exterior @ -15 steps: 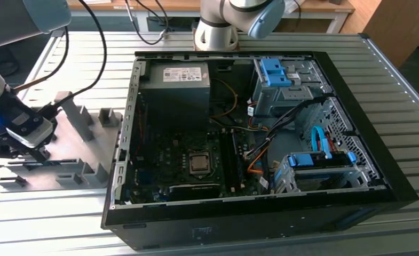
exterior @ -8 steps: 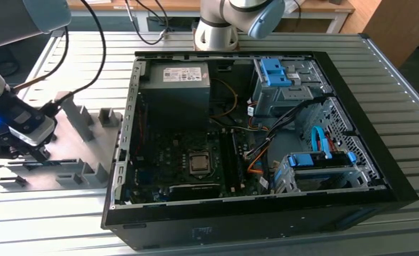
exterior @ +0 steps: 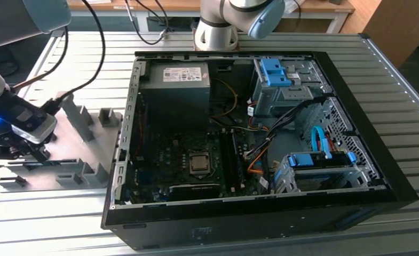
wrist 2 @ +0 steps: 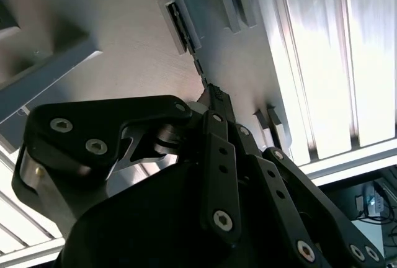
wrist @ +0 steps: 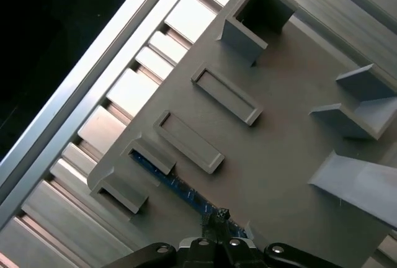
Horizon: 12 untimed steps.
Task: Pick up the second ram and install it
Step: 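Pick up the second ram and move it above second insertion slot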
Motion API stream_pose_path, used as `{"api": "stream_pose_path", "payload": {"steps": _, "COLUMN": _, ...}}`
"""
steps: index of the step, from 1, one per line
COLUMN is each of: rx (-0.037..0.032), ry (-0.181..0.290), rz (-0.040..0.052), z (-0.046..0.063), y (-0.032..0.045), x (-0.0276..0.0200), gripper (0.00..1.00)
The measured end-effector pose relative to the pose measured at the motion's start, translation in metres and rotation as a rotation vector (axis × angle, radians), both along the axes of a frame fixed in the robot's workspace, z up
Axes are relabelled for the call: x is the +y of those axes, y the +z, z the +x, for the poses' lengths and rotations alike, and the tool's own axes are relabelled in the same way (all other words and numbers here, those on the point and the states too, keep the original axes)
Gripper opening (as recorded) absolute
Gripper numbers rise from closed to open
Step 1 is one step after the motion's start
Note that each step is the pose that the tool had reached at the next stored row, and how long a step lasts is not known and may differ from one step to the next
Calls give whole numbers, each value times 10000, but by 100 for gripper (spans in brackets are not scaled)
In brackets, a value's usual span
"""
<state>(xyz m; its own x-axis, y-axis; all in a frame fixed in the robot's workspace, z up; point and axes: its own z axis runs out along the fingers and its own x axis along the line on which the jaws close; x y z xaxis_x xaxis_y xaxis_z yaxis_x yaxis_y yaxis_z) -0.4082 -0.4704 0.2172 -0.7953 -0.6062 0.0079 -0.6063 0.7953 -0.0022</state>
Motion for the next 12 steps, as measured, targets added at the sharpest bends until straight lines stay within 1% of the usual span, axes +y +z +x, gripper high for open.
{"api": "stream_pose_path", "payload": {"steps": 7, "rx": 0, "ry": 527, "rz": 0, "z": 0, "y": 0, "x": 0, "gripper": 10}}
{"api": "stream_pose_path", "payload": {"steps": 12, "rx": 0, "ry": 1078, "rz": 1, "z": 0, "y": -1, "x": 0, "gripper": 10}}
